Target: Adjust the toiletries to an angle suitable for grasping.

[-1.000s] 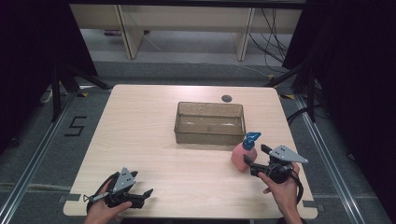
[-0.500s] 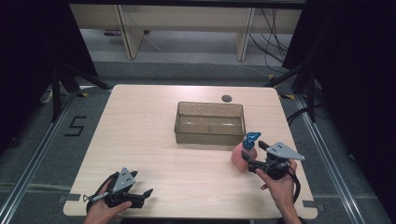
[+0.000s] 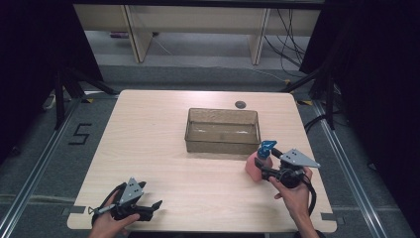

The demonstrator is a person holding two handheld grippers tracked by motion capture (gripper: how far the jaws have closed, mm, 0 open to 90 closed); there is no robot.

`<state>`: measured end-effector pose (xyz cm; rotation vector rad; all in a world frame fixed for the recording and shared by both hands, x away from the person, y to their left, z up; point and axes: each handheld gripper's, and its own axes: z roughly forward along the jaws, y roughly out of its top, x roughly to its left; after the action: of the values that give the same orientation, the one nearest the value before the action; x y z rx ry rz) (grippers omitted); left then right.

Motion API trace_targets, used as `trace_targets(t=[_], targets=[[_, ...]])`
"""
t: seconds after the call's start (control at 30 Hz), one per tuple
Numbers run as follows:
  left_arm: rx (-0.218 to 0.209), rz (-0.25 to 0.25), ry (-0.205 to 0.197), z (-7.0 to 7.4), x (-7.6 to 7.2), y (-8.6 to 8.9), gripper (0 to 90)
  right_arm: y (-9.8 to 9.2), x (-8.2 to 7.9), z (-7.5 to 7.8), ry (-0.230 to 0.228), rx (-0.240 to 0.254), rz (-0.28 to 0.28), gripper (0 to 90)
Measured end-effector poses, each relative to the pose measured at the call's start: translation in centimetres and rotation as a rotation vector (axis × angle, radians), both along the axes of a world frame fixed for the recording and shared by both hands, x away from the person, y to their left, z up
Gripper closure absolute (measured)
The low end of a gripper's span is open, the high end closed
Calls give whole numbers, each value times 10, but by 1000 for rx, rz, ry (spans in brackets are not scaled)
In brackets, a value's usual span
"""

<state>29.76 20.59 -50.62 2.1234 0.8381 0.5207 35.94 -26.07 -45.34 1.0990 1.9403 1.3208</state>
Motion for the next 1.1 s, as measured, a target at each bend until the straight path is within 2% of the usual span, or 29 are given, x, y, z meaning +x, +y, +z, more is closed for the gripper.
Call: trace_targets(t=[0.03,0.07,0.13,0.2,0.27,0.33,0.4,0.43,0.47,0.5,0.6,0.73,0.9,0.97,1.1], targets=[[-18,-3,6,-1,0,-1,150,0,2,-1,-6,-7,9,274],[0,-13,-5,-1,1,0,150,0,2,-1,-6,-7,9,274],[-12,-2,15,-2,-1,-2,150,-1,3,-1,-7,-5,10,277],[10,-14,1,-1,1,0,150,-1,3,-1,12,7,7,287],[0,-3,12,-1,0,0,150,0,5,-2,9,13,17,302],[-10,-7,17,-1,1,0,150,0,6,-3,2,-3,13,312],[-25,-6,10,-1,2,-2,150,0,7,-3,0,3,17,327],[1,-19,5,0,3,-2,150,0,7,-4,8,10,22,329],[-25,-10,8,-2,1,-4,150,1,8,-5,0,10,23,333],[-11,-16,18,-1,2,-4,150,1,8,-5,10,11,23,337],[-18,-9,12,-2,2,-4,150,1,9,-5,16,25,24,350],[-3,-8,18,0,2,-4,150,3,12,-7,18,16,26,365],[-9,-10,18,0,3,-4,150,2,14,-8,4,-1,29,391],[-6,-12,18,0,3,-4,149,3,15,-9,20,19,35,396],[-18,-5,17,0,2,-5,150,3,15,-9,14,16,30,413]])
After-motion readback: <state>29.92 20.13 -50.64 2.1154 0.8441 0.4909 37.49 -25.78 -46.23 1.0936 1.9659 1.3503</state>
